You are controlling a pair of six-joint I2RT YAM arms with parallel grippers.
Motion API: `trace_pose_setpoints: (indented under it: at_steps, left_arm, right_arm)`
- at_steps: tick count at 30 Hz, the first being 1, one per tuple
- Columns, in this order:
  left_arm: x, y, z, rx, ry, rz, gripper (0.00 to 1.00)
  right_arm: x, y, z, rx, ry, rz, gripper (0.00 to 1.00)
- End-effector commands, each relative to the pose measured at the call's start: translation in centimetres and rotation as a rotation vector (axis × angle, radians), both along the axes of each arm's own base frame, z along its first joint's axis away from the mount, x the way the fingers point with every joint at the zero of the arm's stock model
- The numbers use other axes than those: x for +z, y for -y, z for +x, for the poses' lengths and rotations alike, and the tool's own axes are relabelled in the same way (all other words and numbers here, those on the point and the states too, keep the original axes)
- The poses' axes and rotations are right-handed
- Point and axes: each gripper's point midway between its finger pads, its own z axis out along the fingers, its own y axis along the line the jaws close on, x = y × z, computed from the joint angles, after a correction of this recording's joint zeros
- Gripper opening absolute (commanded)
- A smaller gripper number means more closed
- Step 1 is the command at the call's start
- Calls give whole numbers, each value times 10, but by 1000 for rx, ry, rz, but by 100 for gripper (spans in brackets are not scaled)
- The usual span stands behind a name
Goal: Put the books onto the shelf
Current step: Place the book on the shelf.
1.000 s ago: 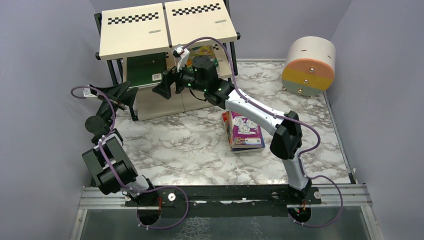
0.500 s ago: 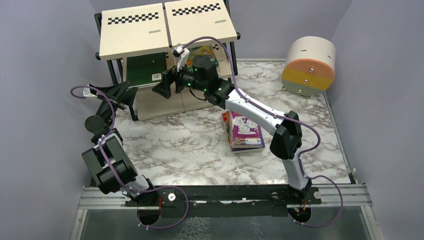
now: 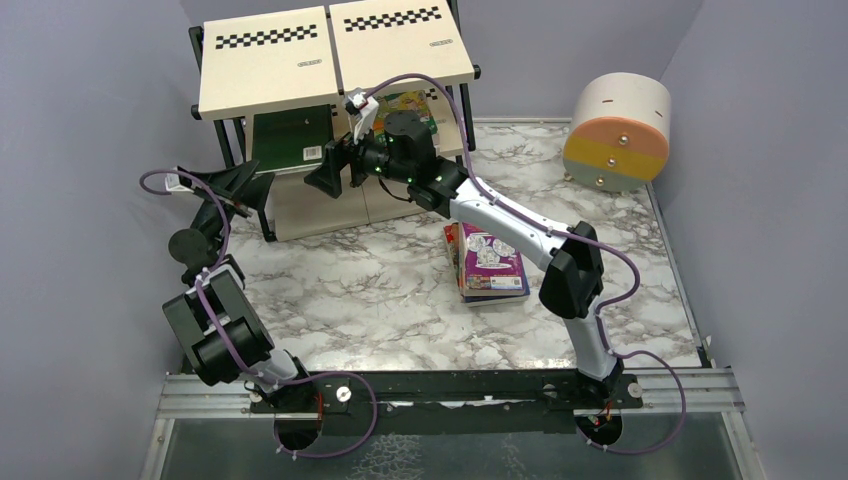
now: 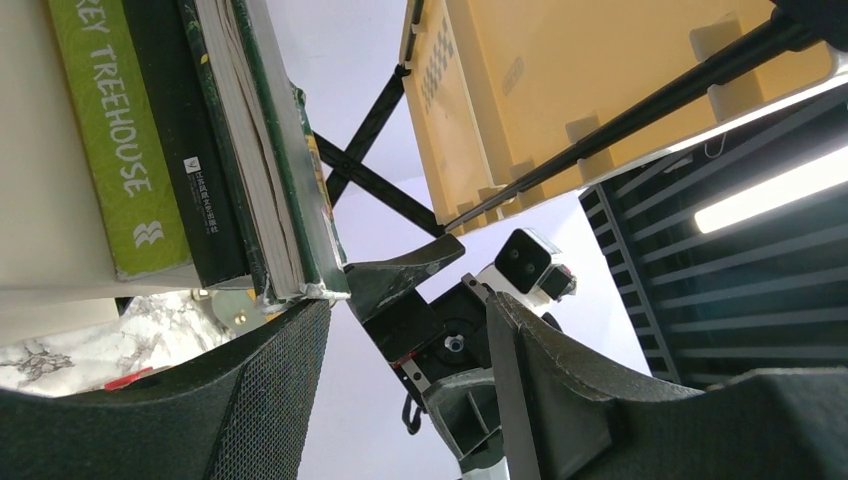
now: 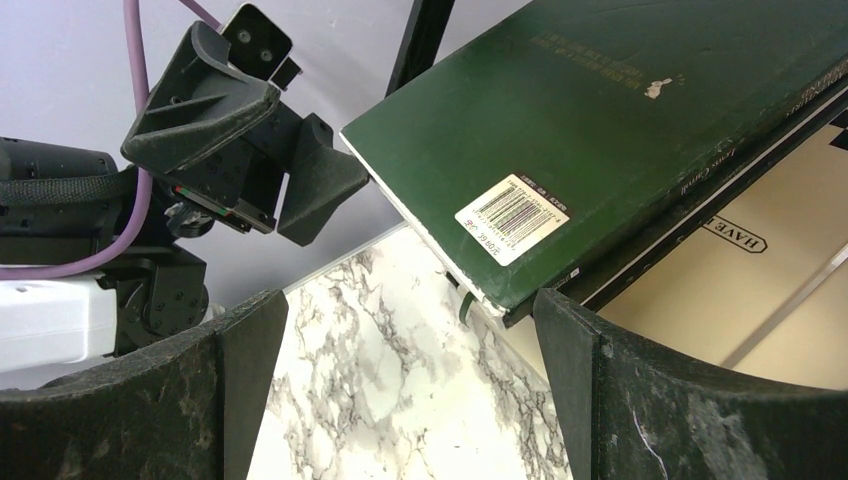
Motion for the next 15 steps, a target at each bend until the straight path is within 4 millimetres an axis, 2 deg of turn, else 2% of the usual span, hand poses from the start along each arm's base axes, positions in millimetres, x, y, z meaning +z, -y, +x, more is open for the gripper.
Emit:
trace_pose_setpoints:
  at_steps: [1, 15]
  left_arm:
    - [18, -3, -3, 34, 104, 65, 52]
    - [19, -2, 1, 32, 107, 67, 52]
  right_arm:
    - [3, -7, -3, 7, 14, 2, 92]
    - [2, -7, 0, -2, 19, 0, 92]
